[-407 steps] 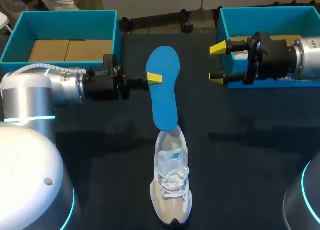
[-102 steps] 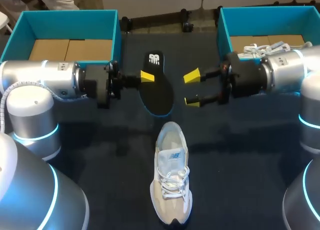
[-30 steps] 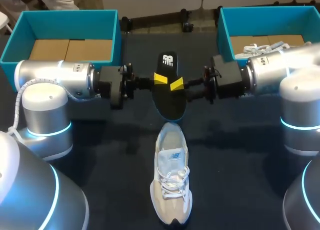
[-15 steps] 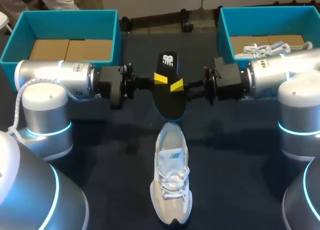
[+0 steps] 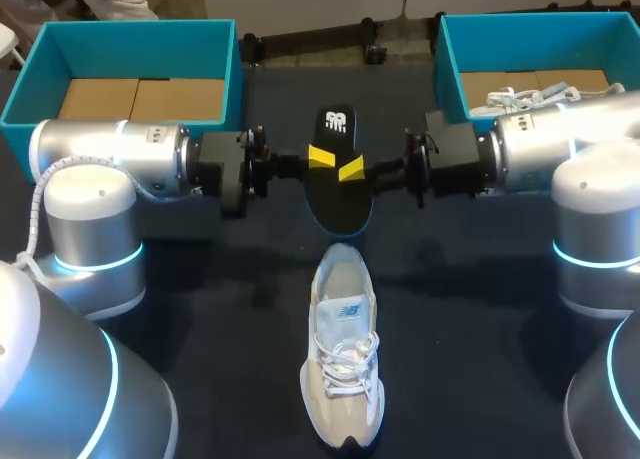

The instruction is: Take the shoe out of the shoebox, open the shoe tongue, remove and reinsert the insole, then place the shoe into the shoebox

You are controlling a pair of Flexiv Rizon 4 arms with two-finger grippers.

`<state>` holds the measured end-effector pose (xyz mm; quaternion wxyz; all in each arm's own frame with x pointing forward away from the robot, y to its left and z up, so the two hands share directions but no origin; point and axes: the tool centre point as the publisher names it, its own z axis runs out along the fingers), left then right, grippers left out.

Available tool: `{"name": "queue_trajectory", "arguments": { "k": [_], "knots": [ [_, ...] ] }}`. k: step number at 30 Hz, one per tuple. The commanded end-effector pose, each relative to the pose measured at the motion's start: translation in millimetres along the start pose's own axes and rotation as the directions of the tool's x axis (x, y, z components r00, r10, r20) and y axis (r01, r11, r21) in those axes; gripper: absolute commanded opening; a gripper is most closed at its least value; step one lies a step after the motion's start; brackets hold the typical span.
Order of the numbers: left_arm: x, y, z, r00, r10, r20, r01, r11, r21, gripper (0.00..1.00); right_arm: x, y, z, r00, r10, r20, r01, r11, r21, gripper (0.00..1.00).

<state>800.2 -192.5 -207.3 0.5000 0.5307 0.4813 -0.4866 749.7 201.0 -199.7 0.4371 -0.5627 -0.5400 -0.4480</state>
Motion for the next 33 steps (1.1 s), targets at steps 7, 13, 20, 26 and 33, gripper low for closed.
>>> {"name": "queue_trajectory", "arguments": {
  "k": [7, 13, 20, 26, 33],
  "knots": [
    [1.3, 0, 1, 1.0, 0.002, 0.002, -0.002, 1.0, -0.001, 0.0, -4.3, 4.8, 8, 1.0, -0.006, -0.007, 0.006, 1.0, -0.016, 0.0],
    [-2.8, 0, -5, 1.0, 0.001, 0.001, -0.001, 1.0, -0.009, 0.12, -2.9, 4.5, 7, 1.0, -0.026, -0.006, 0.026, 0.999, -0.029, 0.0],
    [-10.7, -5, -27, 0.996, -0.064, -0.058, 0.064, 0.998, -0.001, 1.0, -2.1, 0.8, -4, 0.996, -0.091, -0.004, 0.09, 0.993, -0.078, 0.0],
    [-12.1, -15, -53, 0.961, -0.142, -0.236, 0.145, 0.989, -0.004, 1.0, 0.1, 0.4, -15, 0.984, -0.176, 0.016, 0.177, 0.978, -0.109, 0.0],
    [7.0, -35, -77, 0.874, -0.164, -0.457, 0.157, 0.986, -0.054, 1.0, 2.8, 3.3, -16, 0.947, -0.319, 0.033, 0.321, 0.937, -0.14, 0.0]
  ]
}}
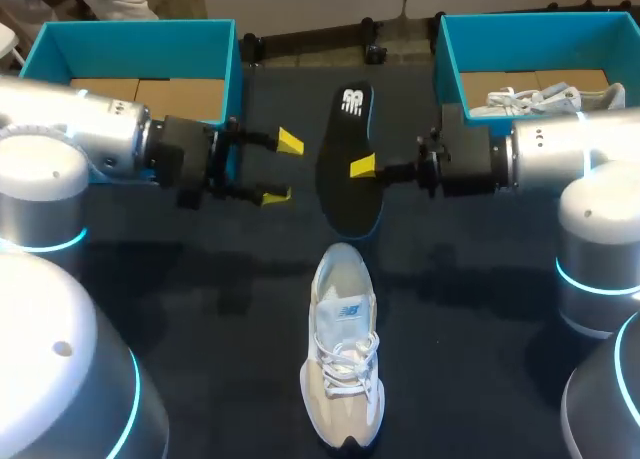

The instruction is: Take the shoe out of the shoebox, open the shoe tongue, remove and reinsert the insole, then place the shoe into the shoebox

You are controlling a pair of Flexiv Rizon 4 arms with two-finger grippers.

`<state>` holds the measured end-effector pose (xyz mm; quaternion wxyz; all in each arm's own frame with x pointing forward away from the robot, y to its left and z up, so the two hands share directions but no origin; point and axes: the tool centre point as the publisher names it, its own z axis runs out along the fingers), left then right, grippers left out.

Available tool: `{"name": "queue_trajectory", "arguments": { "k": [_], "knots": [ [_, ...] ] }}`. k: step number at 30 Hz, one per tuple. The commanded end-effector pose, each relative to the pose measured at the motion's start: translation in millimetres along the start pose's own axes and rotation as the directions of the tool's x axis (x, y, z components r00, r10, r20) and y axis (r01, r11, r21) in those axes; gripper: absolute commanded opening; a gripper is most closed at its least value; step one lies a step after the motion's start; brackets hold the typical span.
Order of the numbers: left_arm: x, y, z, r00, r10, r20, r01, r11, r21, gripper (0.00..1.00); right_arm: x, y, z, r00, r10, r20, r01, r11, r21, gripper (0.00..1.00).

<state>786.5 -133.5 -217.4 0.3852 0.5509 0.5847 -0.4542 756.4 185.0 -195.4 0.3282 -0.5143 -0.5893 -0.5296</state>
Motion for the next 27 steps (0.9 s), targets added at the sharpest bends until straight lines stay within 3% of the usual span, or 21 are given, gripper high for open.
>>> {"name": "queue_trajectory", "arguments": {
  "k": [1, 13, 17, 23, 27],
  "knots": [
    [9.7, -19, -21, 0.971, 0.032, -0.235, -0.052, 0.995, -0.08, 1.0, 3.3, -3.4, 0, 0.997, -0.062, -0.035, 0.061, 0.998, -0.026, 0.0],
    [9.7, -19, -21, 0.971, 0.032, -0.235, -0.052, 0.995, -0.08, 1.0, 3.3, -3.4, 0, 0.997, -0.062, -0.035, 0.061, 0.998, -0.026, 0.0],
    [17.2, -16, -11, 0.959, -0.105, -0.265, 0.075, 0.99, -0.122, 1.0, 5.2, -10.5, 0, 0.997, -0.071, 0.007, 0.071, 0.997, -0.04, 0.0],
    [13.7, -20, -19, 0.909, -0.251, -0.331, 0.207, 0.964, -0.164, 1.0, -4.1, -21.7, 1, 0.997, -0.073, 0.0, 0.073, 0.995, -0.07, 0.0],
    [15.0, -22, -22, 0.843, -0.375, -0.385, 0.3, 0.923, -0.242, 1.0, -10.1, -23.8, 2, 0.998, -0.066, -0.016, 0.064, 0.996, -0.069, 0.0]
  ]
}}
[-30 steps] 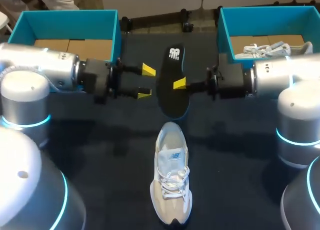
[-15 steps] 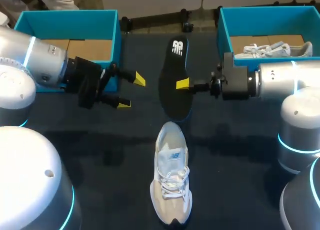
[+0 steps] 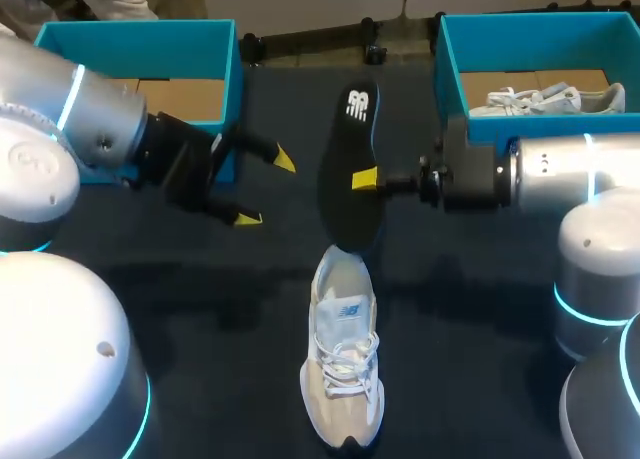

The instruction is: Take the shoe out of the shoebox, open the shoe tongue, remove and reinsert the insole, then place the shoe into the shoebox

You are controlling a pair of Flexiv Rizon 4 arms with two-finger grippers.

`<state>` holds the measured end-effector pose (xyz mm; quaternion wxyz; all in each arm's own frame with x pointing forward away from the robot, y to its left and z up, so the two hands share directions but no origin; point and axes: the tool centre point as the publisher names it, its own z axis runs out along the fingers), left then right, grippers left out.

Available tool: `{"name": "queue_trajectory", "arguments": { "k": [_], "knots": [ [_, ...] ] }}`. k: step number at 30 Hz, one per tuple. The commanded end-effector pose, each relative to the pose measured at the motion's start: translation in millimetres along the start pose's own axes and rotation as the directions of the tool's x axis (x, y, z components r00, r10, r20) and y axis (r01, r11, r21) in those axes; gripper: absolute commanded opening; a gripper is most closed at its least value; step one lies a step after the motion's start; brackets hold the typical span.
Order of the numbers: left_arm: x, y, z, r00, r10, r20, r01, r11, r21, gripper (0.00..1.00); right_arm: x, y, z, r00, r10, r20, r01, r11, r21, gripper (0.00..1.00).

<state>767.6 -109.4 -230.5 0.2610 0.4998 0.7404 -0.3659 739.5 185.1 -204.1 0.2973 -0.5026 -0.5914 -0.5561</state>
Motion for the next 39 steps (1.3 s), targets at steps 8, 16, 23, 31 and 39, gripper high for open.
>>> {"name": "queue_trajectory", "arguments": {
  "k": [8, 16, 23, 31, 39],
  "knots": [
    [4.6, 1, -11, 0.9, -0.379, -0.215, 0.368, 0.925, -0.092, 1.0, -12.8, -5.5, 11, 0.998, -0.061, -0.014, 0.061, 0.998, -0.013, 0.0],
    [14.0, 2, -7, 0.807, -0.52, -0.279, 0.514, 0.852, -0.101, 1.0, -18.1, -5.2, 14, 0.978, -0.21, -0.004, 0.209, 0.976, -0.057, 0.0],
    [14.0, 2, -7, 0.807, -0.52, -0.279, 0.514, 0.852, -0.101, 1.0, -18.1, -5.2, 14, 0.978, -0.21, -0.004, 0.209, 0.976, -0.057, 0.0],
    [14.0, 2, -7, 0.807, -0.52, -0.279, 0.514, 0.852, -0.101, 1.0, -18.1, -5.2, 14, 0.978, -0.21, -0.004, 0.209, 0.976, -0.057, 0.0],
    [18.3, -5, -4, 0.766, -0.578, -0.28, 0.551, 0.816, -0.177, 1.0, -20.2, -4.5, 15, 0.971, -0.237, 0.028, 0.239, 0.967, -0.09, 0.0]
  ]
}}
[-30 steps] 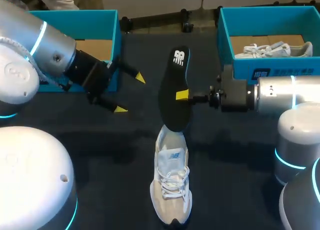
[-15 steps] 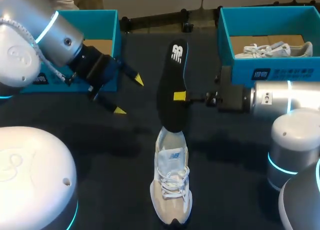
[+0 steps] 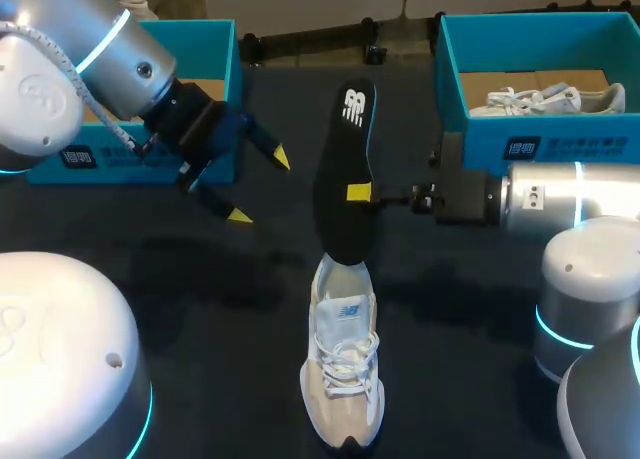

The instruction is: Take the shoe out of the shoebox, open the shoe tongue, remove and reinsert the insole, then place the shoe into the shoebox

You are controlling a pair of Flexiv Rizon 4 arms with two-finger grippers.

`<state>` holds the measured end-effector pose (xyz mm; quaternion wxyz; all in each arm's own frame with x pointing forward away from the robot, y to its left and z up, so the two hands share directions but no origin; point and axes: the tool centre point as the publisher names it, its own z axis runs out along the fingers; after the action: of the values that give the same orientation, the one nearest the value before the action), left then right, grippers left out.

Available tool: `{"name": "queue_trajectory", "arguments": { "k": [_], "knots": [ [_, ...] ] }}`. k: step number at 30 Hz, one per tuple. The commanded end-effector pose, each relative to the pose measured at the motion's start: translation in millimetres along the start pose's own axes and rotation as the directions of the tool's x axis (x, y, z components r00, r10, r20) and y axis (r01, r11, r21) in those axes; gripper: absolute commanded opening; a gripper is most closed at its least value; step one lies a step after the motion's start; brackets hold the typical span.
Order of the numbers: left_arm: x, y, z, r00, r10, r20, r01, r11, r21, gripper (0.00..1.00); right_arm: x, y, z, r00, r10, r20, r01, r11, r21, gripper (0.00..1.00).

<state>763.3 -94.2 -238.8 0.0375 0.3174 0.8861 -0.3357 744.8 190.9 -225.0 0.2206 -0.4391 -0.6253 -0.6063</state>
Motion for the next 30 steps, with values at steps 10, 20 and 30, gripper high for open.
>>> {"name": "queue_trajectory", "arguments": {
  "k": [10, 20, 30],
  "knots": [
    [21.4, 0, 17, 0.962, -0.253, -0.097, 0.246, 0.966, -0.08, 1.0, -8.3, -10.9, 2, 0.991, -0.131, 0.02, 0.132, 0.989, -0.066, 0.0],
    [21.4, 0, 17, 0.962, -0.253, -0.097, 0.246, 0.966, -0.08, 1.0, -8.3, -10.9, 2, 0.991, -0.131, 0.02, 0.132, 0.989, -0.066, 0.0],
    [32.6, -8, 37, 0.945, -0.292, -0.149, 0.283, 0.956, -0.077, 1.0, -12.3, -13.9, 1, 0.99, -0.141, 0.022, 0.143, 0.987, -0.076, 0.0]
  ]
}}
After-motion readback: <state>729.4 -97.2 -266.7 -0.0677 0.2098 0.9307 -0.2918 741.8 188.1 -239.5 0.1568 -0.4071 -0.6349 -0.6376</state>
